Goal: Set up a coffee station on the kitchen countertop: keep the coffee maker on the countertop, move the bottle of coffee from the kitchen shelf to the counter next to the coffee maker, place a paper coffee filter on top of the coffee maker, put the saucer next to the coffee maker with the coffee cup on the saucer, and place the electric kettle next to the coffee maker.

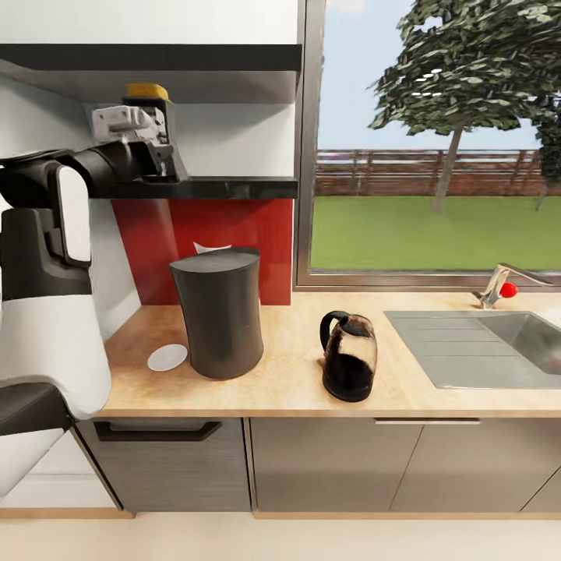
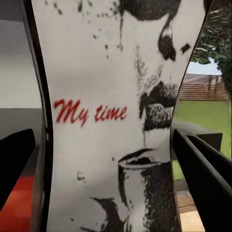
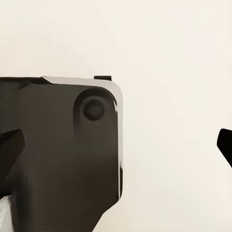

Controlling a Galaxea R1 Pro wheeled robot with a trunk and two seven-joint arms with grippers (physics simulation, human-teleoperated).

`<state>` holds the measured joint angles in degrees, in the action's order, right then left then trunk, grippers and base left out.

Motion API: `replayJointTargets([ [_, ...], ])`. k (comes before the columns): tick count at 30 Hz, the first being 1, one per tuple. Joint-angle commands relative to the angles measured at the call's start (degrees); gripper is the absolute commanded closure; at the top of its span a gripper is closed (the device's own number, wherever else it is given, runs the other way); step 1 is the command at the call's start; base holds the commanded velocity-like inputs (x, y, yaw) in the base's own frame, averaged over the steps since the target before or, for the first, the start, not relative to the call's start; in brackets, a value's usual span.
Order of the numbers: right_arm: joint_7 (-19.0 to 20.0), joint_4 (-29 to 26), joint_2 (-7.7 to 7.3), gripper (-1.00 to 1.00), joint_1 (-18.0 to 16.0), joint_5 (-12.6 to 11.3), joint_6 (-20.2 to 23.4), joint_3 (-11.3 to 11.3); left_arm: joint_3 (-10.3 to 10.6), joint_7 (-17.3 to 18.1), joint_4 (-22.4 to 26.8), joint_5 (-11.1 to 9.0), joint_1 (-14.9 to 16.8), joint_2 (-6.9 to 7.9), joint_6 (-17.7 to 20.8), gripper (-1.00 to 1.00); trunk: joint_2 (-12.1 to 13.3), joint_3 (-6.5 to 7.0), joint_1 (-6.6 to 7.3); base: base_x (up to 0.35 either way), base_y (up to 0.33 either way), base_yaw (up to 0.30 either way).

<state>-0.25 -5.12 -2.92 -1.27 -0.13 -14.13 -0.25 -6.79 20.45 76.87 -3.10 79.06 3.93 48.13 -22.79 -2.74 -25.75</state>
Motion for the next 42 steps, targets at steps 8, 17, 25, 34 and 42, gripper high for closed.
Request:
replayJointTargets([
  [8, 0.0, -0.3, 0.0, -1.0, 0.0, 0.0, -0.2, -0.1, -2.9, 1.6, 7.5, -0.5, -3.4, 1.17, 5.1, 1.0, -0.1, -0.13, -0.04, 0.0, 0.0, 0.0],
  [17, -0.1, -1.9, 0.02, -1.0, 0.0, 0.0, -0.2, -0.1, -3.1, 8.8, 10.5, -0.3, -8.0, 3.86, 5.6, 1.0, -0.1, -0.13, -0.04, 0.0, 0.0, 0.0],
  [25, -0.1, -3.0, 0.02, -1.0, 0.0, 0.0, -0.2, -0.1, -6.2, 13.3, 10.7, -0.4, -10.5, 7.39, 5.5, 1.0, -0.1, -0.13, -0.04, 0.0, 0.0, 0.0],
  [34, -0.1, -3.5, 0.02, -1.0, 0.0, 0.0, -0.3, -0.1, -9.5, 16.9, 10.8, -0.4, -14.4, 9.29, 5.4, 1.0, -0.1, -0.13, -0.04, 0.0, 0.0, 0.0],
  [42, -0.1, -3.7, 0.02, -1.0, 0.0, 0.0, -0.3, -0.1, -9.8, 17.2, 10.8, -0.4, -18.9, 9.96, 5.2, 1.0, -0.1, -0.13, -0.04, 0.0, 0.0, 0.0],
])
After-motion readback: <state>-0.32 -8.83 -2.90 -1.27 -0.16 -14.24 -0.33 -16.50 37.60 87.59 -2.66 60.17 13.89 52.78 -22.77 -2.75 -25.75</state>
